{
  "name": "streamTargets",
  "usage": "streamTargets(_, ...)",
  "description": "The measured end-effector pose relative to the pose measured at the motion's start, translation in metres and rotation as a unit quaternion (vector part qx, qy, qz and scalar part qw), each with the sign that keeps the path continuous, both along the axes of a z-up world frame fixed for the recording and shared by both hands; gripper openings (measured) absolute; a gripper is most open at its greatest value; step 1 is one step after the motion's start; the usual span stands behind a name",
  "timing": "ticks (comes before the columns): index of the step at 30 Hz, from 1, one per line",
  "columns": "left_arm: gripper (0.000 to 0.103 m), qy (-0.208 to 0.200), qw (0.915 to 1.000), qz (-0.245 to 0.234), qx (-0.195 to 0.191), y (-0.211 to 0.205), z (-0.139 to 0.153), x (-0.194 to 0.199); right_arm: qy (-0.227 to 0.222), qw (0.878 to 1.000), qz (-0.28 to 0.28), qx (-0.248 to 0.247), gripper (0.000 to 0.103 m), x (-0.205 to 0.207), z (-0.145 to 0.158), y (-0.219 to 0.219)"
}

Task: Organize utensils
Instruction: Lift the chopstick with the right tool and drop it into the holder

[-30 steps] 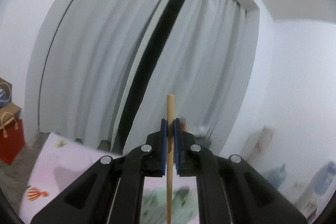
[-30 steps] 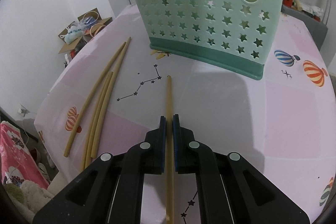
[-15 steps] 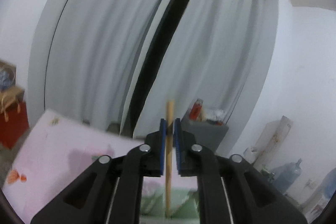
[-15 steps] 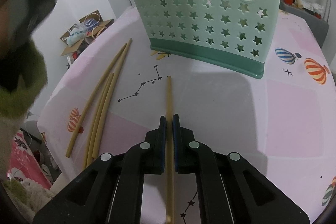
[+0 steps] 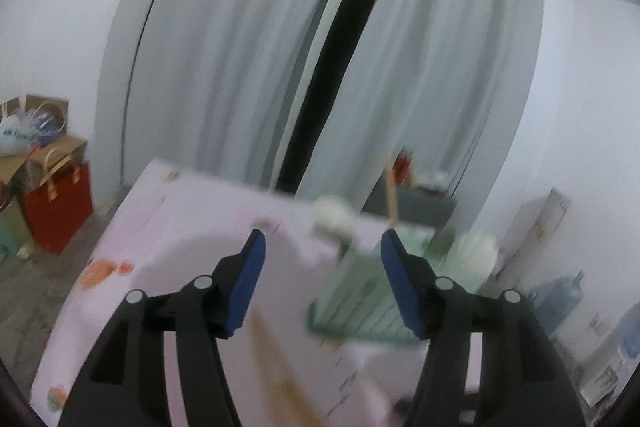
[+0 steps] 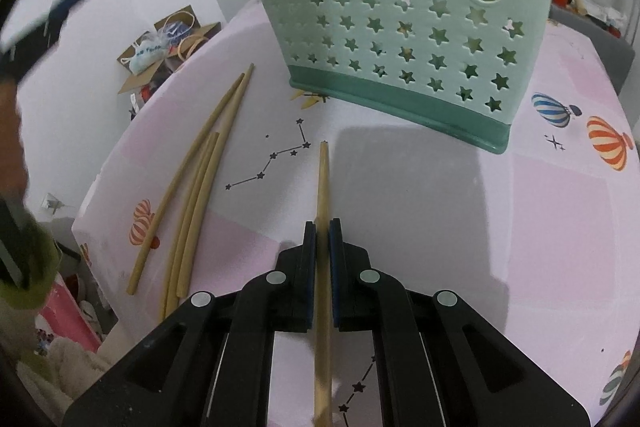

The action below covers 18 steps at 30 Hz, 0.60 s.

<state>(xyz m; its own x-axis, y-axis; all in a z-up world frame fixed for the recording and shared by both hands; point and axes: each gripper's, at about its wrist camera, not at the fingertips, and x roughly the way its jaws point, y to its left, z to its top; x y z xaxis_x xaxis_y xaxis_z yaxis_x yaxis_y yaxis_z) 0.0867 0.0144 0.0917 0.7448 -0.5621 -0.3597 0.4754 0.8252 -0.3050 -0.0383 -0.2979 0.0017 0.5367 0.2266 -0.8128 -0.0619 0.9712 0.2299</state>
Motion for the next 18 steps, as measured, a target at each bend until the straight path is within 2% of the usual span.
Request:
streamTargets(5,0.058,0.069,0.9969,0.004,0.038,0.013,-0.046,-0.008,0.016,1.000,0.010,-0.003,0.015,0.014,0.003,0.005)
streamTargets(11,0.058,0.119,0.9892,0.014,0.085,0.014,-0.100,-0.024,0.015,0.998,0.025,-0.059,0.016,0.032,0.004,0.024)
streamTargets(13,0.058,0.133,0.9874,0.014,0.084,0.017,-0.113,-0.023,0.013,0.997,0.024,-0.075,0.013,0.038,0.004,0.029)
streamTargets(14,0.058,0.137,0.9869,0.014,0.084,0.018,-0.115,-0.024,0.013,0.996,0.022,-0.082,0.006,0.040,0.004,0.030)
streamTargets(18,0.058,0.139,0.9866,0.011,0.084,0.017,-0.117,-0.026,0.015,0.997,0.007,-0.073,0.004,0.043,0.007,0.023)
